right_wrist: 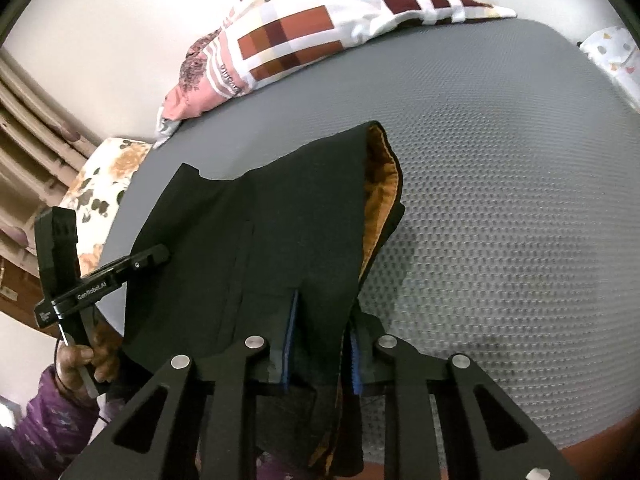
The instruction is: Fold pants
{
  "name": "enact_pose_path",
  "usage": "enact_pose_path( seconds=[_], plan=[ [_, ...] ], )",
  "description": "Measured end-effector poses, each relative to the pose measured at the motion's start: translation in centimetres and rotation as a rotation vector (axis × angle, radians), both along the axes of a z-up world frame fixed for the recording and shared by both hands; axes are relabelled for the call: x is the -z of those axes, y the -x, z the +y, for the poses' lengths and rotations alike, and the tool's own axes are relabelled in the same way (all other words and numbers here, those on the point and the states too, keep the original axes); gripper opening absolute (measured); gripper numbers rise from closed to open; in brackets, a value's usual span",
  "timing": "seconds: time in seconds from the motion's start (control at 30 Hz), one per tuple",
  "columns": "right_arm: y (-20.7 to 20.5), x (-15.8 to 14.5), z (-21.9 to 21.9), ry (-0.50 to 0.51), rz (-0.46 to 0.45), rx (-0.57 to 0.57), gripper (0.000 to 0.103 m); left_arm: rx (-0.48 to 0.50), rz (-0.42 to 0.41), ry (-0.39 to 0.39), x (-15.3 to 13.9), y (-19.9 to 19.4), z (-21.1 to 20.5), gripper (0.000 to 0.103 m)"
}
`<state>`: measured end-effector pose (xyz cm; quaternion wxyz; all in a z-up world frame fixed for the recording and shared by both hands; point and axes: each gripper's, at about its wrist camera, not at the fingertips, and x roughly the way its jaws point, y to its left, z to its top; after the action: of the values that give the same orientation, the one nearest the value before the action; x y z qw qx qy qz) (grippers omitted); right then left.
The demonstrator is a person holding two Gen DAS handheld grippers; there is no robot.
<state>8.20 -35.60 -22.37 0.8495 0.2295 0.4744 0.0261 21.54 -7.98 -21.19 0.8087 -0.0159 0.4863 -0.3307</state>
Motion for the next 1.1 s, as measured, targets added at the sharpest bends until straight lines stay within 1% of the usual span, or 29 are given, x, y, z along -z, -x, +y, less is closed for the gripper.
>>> enact_pose_path(
  seconds=[0.13,0.23,0.27,0.33,0.37,0.4,0.43,0.47,0.53,0.57,0.6,0.63,0.7,0.73,0.77,0.83,0.93,1.1],
  plan=[
    [-0.3,0.7,0.2,-0.021,0.020,-0.003,0.021,0.009,0.026,-0.016,0.9,0.0,1.1,0.022],
    [-0.3,1.0,-0.3,-0.044,0.031,0.005,0.026,0.019,0.032,-0.018,1.1,0.0,1.2,0.024],
    [-0.3,1.0,-0.3,-0.024,0.035,0.003,0.029,0.023,0.037,-0.024,1.2,0.0,1.1,0.025],
    [-0.2,1.2,-0.3,0.002,0.037,0.004,0.034,0.023,0.049,-0.035,1.5,-0.2,1.2,0.030],
    [-0.4,1.3,-0.4,-0.001,0.039,0.003,0.037,0.027,0.064,-0.031,1.8,-0.3,1.2,0.035],
    [-0.5,1.5,-0.4,0.005,0.045,0.002,0.041,0.034,0.082,-0.032,2.1,-0.6,1.1,0.045],
    [-0.6,1.7,-0.5,0.020,0.052,0.006,0.045,0.042,0.111,-0.033,2.7,-0.8,1.0,0.049],
    [-0.7,2.0,-0.7,0.020,0.060,0.012,0.048,0.050,0.114,-0.023,2.9,-0.7,1.0,0.049],
    [-0.8,2.4,-0.8,-0.029,0.063,0.000,0.045,0.068,0.096,-0.024,2.8,-0.5,1.0,0.050],
    [-0.8,2.7,-0.7,-0.034,0.062,-0.010,0.042,0.072,0.085,-0.028,2.8,-0.3,0.9,0.050],
    [-0.9,2.8,-0.6,-0.029,0.059,-0.015,0.037,0.071,0.079,-0.031,2.7,-0.2,0.8,0.049],
    [-0.9,2.7,-0.5,-0.040,0.055,-0.020,0.033,0.073,0.065,-0.041,2.7,0.0,0.5,0.040],
    [-1.1,2.3,-0.4,-0.064,0.045,-0.035,0.024,0.075,0.034,-0.058,2.4,0.5,0.1,0.034],
    [-1.2,2.0,-0.3,-0.070,0.037,-0.041,0.023,0.072,0.004,-0.072,2.0,0.9,-0.1,0.030],
    [-1.2,1.7,-0.4,-0.091,0.026,-0.044,0.021,0.070,-0.022,-0.079,1.7,1.2,-0.3,0.028],
    [-1.2,1.3,-0.6,-0.128,0.017,-0.039,0.020,0.054,-0.040,-0.071,1.1,1.5,-0.1,0.024],
    [-1.3,0.8,-0.6,-0.184,0.004,-0.031,0.019,0.026,-0.047,-0.059,0.6,1.6,0.6,0.023],
    [-1.9,-0.6,0.9,-0.243,-0.018,-0.050,0.018,-0.011,-0.072,-0.053,-0.7,1.4,2.0,0.020]
  ],
)
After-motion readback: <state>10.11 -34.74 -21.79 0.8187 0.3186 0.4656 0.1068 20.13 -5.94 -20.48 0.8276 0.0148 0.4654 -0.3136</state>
